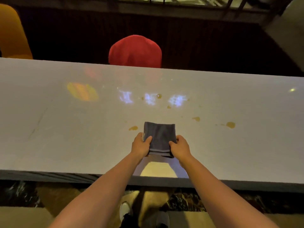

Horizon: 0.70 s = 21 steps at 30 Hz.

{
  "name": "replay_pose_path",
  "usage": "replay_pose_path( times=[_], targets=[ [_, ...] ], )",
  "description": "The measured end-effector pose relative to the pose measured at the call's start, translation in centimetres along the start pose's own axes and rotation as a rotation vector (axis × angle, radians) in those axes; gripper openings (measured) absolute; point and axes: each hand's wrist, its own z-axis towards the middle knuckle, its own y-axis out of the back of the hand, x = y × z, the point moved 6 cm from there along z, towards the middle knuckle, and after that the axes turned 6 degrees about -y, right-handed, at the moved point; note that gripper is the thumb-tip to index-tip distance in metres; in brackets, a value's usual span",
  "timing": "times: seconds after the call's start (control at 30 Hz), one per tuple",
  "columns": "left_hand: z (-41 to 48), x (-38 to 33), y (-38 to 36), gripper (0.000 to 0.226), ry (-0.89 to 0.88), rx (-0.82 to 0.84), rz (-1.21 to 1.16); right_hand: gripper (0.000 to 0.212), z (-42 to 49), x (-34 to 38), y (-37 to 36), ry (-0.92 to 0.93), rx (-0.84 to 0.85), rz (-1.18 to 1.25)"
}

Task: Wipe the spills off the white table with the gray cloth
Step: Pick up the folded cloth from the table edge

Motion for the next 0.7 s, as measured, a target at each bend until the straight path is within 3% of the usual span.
replay_pose_path(
  times=[0.43, 0.5, 0.6, 0.7],
  targets=[
    [3.5, -0.8, -7.6, 0.018, -0.093, 0.094, 0.061, 0.006, 2.8, -1.9, 5.7, 0.084, -0.265, -0.04],
    [3.9, -0.3, -7.5, 0.028, -0.171, 0.034, 0.299, 0.01, 3.4, -2.8, 5.5, 0.066, -0.262, -0.107],
    [3.2, 0.2, -7.2, 0.034, -0.374, 0.031, 0.799, 0.041, 3.6, -3.9, 4.8, 0.062, -0.334, -0.426],
    [1.7, 1.4, -7.0, 0.036, -0.601, 0.124, 1.13, 0.06, 3.3, -2.7, 3.5, 0.229, -0.403, -0.737]
  ],
)
